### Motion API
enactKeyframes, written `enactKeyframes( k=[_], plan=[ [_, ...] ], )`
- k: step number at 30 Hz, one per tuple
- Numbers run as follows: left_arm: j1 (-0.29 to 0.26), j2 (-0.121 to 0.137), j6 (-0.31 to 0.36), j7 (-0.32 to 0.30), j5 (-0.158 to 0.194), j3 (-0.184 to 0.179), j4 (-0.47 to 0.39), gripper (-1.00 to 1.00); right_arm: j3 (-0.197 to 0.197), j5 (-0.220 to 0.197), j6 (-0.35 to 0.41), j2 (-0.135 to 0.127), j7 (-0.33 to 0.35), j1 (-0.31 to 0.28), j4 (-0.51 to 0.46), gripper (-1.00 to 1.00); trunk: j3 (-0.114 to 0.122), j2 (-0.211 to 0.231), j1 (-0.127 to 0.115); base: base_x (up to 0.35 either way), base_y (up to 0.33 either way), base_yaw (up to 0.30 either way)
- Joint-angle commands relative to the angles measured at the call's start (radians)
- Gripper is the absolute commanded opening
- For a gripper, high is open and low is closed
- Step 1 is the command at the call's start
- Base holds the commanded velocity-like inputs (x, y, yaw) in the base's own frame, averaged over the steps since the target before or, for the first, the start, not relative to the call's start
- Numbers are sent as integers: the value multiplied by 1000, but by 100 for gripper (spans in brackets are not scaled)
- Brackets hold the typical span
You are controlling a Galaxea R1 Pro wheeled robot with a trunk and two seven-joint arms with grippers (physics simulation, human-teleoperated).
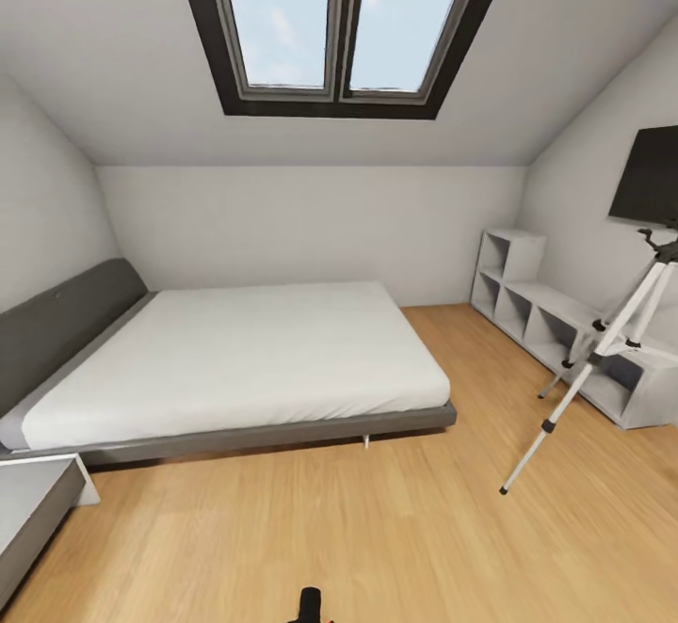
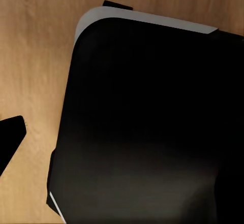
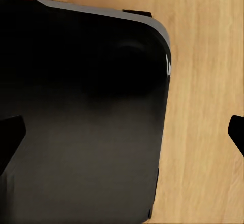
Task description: Attach the digital camera to the camera tripod in the bedroom.
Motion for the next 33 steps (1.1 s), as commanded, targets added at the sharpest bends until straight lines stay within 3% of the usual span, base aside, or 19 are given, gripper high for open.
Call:
enactKeyframes(
  k=[1, 14, 26, 33],
  plan=[
    [0, 0, -2, 0, 3, 7, 0, 100, 0, 8, -3, 0, 0, 0, 0, 100, -1, 0, 1, 284, 229, 0],
    [0, -2, -5, 0, 2, 6, -3, 100, -11, -3, -2, 2, 0, 0, 0, 100, -1, 0, 1, 278, 235, -33],
    [0, -2, -5, 0, 2, 5, -3, 100, -13, -6, -2, 4, 0, 0, 1, 100, -1, 0, 1, 191, 295, -217],
    [0, -2, -5, 0, 2, 4, -3, 100, -12, -6, -2, 4, 0, 0, 1, 100, -1, 0, 1, 66, 118, -246]
  ],
)
